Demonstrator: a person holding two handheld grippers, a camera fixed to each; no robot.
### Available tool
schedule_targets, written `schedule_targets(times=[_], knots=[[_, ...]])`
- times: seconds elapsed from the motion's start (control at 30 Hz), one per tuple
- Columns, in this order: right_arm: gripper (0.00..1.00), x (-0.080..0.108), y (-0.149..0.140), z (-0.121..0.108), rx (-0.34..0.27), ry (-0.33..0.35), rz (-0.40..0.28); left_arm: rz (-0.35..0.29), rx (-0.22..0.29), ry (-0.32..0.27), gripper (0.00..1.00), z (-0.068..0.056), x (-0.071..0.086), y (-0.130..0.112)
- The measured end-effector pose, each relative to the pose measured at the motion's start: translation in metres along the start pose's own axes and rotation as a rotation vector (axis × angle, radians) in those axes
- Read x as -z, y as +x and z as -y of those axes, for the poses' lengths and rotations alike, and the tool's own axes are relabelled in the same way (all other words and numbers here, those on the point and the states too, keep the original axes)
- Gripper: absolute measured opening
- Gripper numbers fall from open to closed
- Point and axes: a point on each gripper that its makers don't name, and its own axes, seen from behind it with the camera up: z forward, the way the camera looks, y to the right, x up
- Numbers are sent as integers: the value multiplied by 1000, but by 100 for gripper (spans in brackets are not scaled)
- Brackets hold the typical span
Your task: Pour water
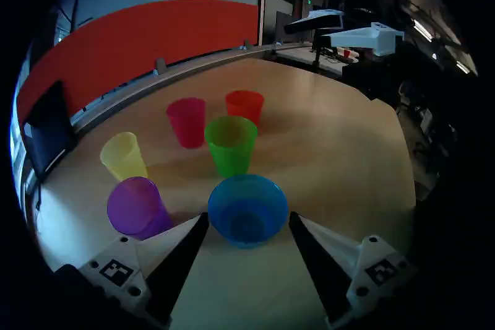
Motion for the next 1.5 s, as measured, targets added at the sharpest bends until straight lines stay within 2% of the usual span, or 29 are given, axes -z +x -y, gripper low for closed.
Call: schedule_targets(times=[0.37,0.57,0.87,1.1,1.5], knots=[[100,-2,-4,-7,-10,-3,4,11,-3,-11,97,2,-18,4],[100,-5,-4,-9,-15,-1,3,9,-9,-12,90,2,-21,5],[100,-14,-4,-6,-9,12,11,2,-7,-10,89,1,-18,6],[100,-27,-8,0,-2,30,27,-31,3,-1,89,4,-8,13],[100,-54,-21,9,20,67,71,-143,31,24,90,14,28,43]])
